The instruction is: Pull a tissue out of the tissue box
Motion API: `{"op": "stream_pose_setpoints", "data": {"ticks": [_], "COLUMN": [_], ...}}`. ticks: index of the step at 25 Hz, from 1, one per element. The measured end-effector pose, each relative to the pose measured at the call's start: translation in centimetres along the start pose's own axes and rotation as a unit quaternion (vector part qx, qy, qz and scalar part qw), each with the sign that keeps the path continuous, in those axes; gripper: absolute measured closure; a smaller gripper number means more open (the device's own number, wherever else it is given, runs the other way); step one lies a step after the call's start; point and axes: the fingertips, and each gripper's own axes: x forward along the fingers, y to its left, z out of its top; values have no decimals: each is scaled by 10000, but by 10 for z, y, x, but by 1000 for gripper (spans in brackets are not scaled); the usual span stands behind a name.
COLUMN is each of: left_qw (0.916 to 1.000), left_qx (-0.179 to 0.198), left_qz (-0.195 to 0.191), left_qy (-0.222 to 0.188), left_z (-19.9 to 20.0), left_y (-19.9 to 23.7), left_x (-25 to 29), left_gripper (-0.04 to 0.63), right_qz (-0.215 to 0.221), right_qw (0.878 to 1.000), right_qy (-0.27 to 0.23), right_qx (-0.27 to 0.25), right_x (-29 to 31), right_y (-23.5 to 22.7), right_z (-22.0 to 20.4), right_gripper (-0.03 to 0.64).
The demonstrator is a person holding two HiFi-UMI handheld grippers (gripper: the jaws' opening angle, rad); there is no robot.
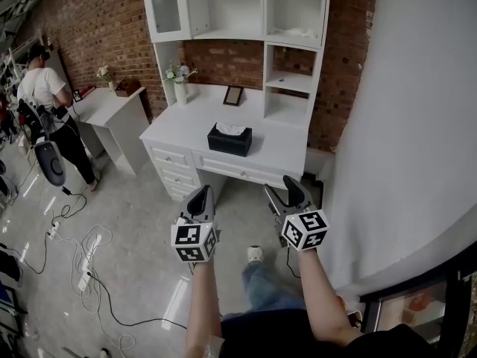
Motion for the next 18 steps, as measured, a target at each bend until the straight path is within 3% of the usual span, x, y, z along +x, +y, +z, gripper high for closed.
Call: {"op": "stream_pose_setpoints", "data": {"ticks": [8, 18], "left_qw": [9999, 9981], "left_qx": [-92, -313], "left_qz": [65, 347], "left_qy": [60, 408], "left_z": [-16, -53], "left_y": [30, 87], "left_x": [64, 179], "left_gripper": [588, 588], "right_qz": [62, 326], "right_qw": [9999, 9987], "right_qy": [103, 323], "right_qx": [44, 199], "right_x": [68, 204], "right_y": [-35, -98], "right_z": [-16, -32], "right_gripper": [374, 374]}}
